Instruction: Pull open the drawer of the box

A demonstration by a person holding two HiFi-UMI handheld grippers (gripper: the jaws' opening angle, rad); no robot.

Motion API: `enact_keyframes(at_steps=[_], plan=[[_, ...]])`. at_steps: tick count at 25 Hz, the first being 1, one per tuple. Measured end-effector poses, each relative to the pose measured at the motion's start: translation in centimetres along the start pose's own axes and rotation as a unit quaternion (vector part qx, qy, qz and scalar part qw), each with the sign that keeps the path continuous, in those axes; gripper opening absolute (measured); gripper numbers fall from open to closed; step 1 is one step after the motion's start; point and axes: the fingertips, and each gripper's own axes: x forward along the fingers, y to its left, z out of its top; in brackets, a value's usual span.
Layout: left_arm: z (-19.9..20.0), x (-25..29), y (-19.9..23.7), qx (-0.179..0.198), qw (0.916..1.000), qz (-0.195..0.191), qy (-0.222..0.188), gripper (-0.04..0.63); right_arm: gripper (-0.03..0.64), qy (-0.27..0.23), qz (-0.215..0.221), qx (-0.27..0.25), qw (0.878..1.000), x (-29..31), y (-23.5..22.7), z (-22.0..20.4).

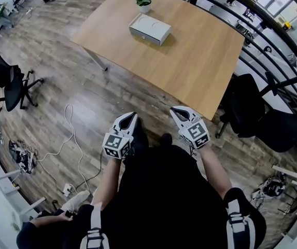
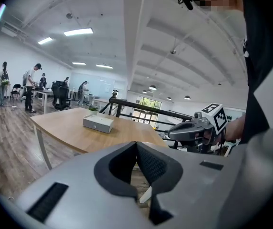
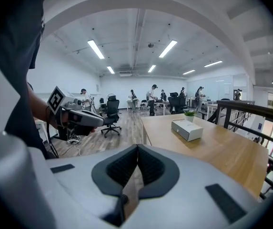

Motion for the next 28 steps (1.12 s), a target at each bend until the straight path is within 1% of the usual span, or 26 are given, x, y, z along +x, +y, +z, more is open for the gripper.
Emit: enact_keyframes(at_steps=[9, 18, 22, 28], plan=[[3.3, 2.9, 5.5, 0.010, 0.9996, -0.025, -0.004, 0.023, 0.025, 0.004, -0.022, -0.010, 1.000, 5.5, -1.8, 3.2], [5.0, 4.7, 10.5, 0.025, 0.9986, -0.047, -0.003, 0.023, 0.025, 0.001, -0.052, 0.001, 0.999, 9.5, -3.6, 5.3], [5.7, 5.6, 12.1, 0.030, 0.9977, -0.060, -0.003, 0.023, 0.025, 0.009, -0.067, 0.003, 0.998, 10.9, -4.5, 5.8], [6.4, 6.1, 14.6, 0.040, 0.9962, -0.077, 0.001, 0.023, 0.025, 0.007, -0.089, 0.012, 0.996, 13.0, -5.0, 6.7]])
